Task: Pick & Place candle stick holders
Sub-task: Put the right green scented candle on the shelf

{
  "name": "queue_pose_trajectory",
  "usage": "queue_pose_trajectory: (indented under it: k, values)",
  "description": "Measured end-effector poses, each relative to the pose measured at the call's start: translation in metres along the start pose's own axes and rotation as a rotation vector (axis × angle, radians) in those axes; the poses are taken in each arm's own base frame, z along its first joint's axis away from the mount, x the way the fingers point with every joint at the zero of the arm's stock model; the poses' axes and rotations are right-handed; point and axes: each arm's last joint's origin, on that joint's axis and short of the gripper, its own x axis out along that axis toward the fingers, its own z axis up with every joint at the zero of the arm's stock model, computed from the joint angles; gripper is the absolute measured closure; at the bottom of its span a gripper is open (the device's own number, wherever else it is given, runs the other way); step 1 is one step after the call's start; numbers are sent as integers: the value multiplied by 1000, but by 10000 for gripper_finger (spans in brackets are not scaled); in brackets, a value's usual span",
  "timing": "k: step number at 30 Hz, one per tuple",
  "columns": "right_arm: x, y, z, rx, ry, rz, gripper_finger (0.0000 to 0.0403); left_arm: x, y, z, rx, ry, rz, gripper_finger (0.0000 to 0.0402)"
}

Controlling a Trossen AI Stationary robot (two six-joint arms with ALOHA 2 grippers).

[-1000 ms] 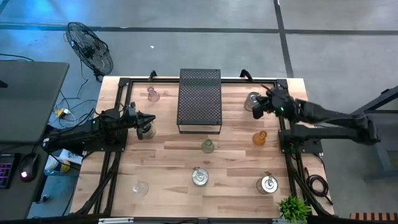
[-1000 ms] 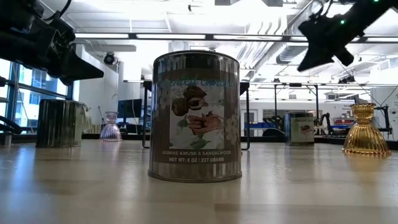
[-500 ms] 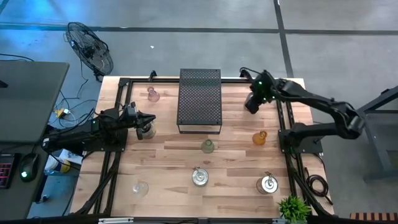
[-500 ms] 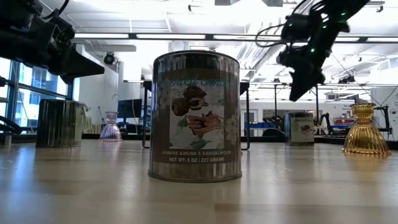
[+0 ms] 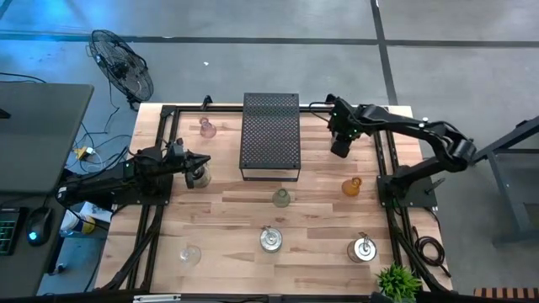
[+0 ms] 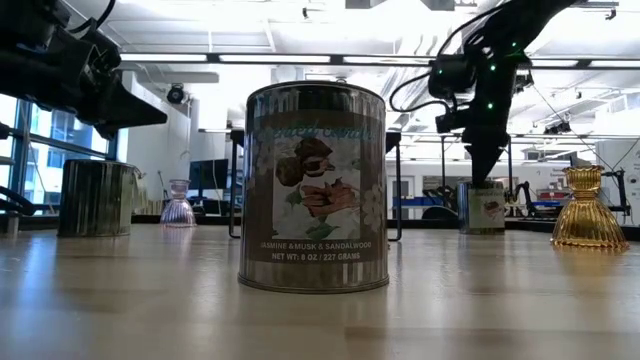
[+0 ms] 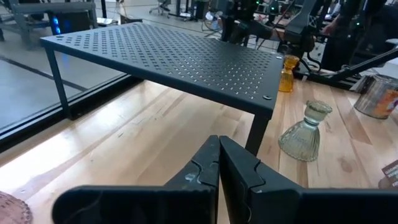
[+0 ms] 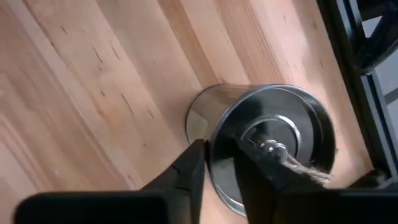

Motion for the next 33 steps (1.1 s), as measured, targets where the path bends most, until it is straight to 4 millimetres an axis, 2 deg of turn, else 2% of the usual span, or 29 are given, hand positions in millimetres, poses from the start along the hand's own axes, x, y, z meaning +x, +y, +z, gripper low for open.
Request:
queue_pose_trajectory:
  k: [5, 11, 23, 28, 33]
  values:
    - [3, 0, 3, -17, -9, -10, 394, 0, 1, -2, -7, 18, 17, 401]
    - [-1, 0, 6, 2, -59, 46, 396, -1, 2, -7, -94, 75, 38, 401]
    - [-37, -3, 30, -18, -153, 123, 401, 0, 1, -2, -14, 12, 38, 401]
    - [-61, 9, 40, -27, -167, 132, 401, 0, 1, 1, 34, -18, 33, 401]
    - [-106, 20, 57, -16, -259, 136, 401, 0, 0, 6, 71, -69, 24, 401]
